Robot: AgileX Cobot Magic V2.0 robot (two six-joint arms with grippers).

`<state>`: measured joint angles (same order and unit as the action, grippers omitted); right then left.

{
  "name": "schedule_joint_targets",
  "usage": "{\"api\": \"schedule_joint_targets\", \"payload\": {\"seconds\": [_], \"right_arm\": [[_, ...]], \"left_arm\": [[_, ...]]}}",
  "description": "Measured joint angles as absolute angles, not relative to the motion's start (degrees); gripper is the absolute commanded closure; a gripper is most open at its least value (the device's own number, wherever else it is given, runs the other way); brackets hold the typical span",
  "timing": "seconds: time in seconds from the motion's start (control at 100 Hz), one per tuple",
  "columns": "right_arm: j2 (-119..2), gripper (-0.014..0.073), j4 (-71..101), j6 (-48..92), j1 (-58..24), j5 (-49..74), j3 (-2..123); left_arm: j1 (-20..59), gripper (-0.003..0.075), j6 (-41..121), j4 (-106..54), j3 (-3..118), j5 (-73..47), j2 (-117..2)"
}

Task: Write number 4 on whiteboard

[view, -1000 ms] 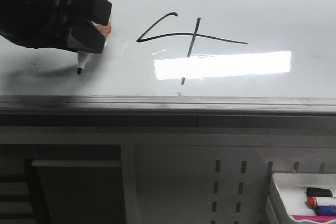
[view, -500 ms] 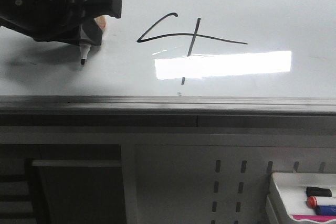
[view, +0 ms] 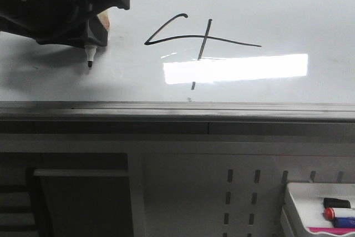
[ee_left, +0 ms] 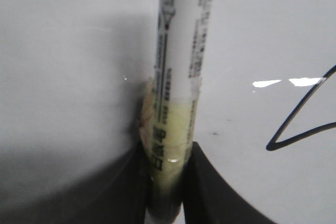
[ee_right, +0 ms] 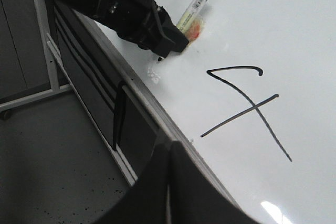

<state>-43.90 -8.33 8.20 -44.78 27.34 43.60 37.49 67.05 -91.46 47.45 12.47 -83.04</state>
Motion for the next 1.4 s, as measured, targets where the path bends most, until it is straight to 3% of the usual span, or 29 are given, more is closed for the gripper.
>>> {"api": "schedule_joint_targets", "payload": {"seconds": [0.23,0.61,0.85,1.12,1.4], "right_arm": [[-43.9,0.0655,-8.0,8.2,-44.8,27.3,43.6],[-43.9,0.0655,-8.0,8.2,-44.8,27.3,43.6],[-43.9,0.0655,-8.0,8.2,-44.8,27.3,43.6],[-43.9,0.0655,-8.0,8.2,-44.8,27.3,43.6],[-43.9,0.0655,-7.8,8.2,-44.8,27.3,43.6]], "left_arm": [[37.5,0.0540,67.0,-92.1,47.4,12.6,-83.0],[37.5,0.0524,67.0,-92.4,47.4,12.5,-83.0],[37.5,0.0371,67.0,-92.5,47.4,12.0,-83.0],[37.6,0.0356,67.0,-92.5,47.4,11.4,-83.0],[37.6,0.0145,67.0,-92.5,47.4,10.8,-82.9]]}}
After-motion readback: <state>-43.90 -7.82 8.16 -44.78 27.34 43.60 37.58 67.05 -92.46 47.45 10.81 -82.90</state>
